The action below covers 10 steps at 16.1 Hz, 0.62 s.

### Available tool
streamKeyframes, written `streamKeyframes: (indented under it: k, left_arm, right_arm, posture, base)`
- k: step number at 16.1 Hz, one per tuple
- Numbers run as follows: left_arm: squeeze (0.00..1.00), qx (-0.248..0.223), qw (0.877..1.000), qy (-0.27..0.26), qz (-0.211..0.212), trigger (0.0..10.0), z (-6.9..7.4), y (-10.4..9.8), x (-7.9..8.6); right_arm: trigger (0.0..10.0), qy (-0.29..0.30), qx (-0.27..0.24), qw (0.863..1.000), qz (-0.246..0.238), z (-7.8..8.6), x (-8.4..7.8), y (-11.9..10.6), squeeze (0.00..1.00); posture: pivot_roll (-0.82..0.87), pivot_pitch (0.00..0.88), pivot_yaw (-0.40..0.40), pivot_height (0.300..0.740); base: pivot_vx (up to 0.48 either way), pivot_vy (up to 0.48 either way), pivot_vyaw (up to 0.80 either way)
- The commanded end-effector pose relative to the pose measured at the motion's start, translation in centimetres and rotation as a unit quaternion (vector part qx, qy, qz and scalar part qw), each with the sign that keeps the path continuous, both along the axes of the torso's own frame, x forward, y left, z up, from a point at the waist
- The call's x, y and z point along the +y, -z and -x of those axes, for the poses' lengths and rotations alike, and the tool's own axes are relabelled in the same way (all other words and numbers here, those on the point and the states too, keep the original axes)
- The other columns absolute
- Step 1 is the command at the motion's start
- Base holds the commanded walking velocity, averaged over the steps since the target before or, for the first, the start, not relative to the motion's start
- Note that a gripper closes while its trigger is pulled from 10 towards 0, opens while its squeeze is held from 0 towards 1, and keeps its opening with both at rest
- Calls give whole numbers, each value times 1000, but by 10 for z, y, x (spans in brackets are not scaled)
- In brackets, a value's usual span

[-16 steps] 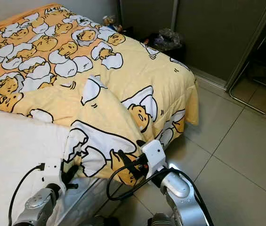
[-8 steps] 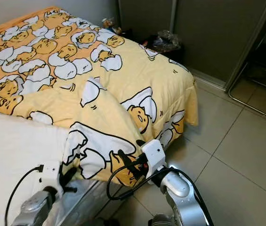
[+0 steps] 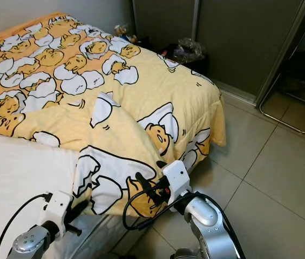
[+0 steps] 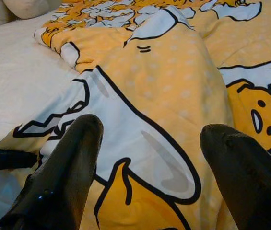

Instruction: Clean up the room

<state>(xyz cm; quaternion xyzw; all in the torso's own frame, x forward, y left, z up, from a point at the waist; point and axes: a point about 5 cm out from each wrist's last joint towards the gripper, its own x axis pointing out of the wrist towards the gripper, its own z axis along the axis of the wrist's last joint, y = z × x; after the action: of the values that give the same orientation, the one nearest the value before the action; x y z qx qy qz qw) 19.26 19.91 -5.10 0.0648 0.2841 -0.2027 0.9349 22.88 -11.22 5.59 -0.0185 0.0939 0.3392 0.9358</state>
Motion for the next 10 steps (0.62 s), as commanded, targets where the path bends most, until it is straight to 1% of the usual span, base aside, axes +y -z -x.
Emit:
streamKeyframes:
  k: [1, 3, 5, 7, 9, 10]
  left_arm:
    - [0, 84, 990, 111, 5, 0, 40, 23, -22]
    - [0, 86, 984, 158, -3, 0, 44, 23, -26]
    - [0, 86, 980, 178, 6, 0, 45, 23, -30]
    - [0, 92, 972, 214, 0, 0, 51, 26, -39]
    - [0, 110, 968, 227, -16, 0, 56, 32, -42]
    - [0, 116, 967, 226, -21, 0, 58, 33, -43]
  right_arm:
    - [10000, -11, 6, 1000, -1, 1, 4, 2, 0]
    - [10000, -12, 7, 1000, 0, 1, 4, 2, 0]
    - [10000, -12, 6, 1000, 0, 0, 4, 3, 0]
    - [10000, -13, 7, 1000, 1, 0, 3, 3, 0]
    - [10000, -15, 8, 1000, 2, 1, 3, 3, 0]
    - [10000, -15, 8, 1000, 2, 0, 3, 3, 0]
  posture:
    - [-183, 61, 130, 740]
    - [-182, 60, 128, 740]
    - [-186, 58, 128, 740]
    - [-188, 58, 127, 740]
    - [-190, 58, 126, 740]
    - [-190, 58, 126, 740]
  base:
    - [0, 0, 0]
    - [0, 0, 0]
    - [0, 0, 0]
    - [0, 0, 0]
    - [0, 0, 0]
    - [0, 0, 0]
